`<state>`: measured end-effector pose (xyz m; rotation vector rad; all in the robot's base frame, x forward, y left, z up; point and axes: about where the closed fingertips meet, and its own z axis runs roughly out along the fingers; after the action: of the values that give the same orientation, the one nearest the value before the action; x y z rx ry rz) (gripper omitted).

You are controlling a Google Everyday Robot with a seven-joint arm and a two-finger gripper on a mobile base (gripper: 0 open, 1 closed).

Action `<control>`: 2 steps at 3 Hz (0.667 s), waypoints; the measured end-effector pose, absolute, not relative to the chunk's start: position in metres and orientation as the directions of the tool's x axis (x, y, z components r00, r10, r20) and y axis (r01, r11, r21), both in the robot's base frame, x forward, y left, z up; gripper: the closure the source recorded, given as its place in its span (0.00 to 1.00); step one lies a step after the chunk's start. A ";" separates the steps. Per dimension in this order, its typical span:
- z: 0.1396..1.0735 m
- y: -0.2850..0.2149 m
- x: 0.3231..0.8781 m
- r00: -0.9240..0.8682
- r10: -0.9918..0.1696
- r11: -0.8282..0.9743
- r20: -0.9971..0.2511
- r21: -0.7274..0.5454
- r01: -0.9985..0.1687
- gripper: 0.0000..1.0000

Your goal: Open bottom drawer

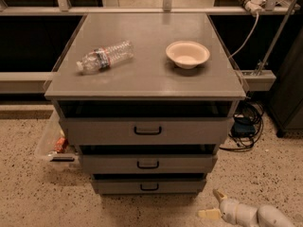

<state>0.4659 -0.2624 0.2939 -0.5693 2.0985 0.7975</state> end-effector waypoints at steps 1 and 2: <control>0.290 -0.264 0.468 -0.574 -0.106 0.693 -0.812 0.353 -0.628 0.28; 0.290 -0.264 0.468 -0.574 -0.106 0.693 -0.812 0.353 -0.628 0.51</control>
Offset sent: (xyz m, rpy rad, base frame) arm 0.0028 -0.0019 -0.0047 0.0201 -0.0031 -0.0001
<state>0.4685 -0.2638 0.2899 -0.5608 2.0868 0.8142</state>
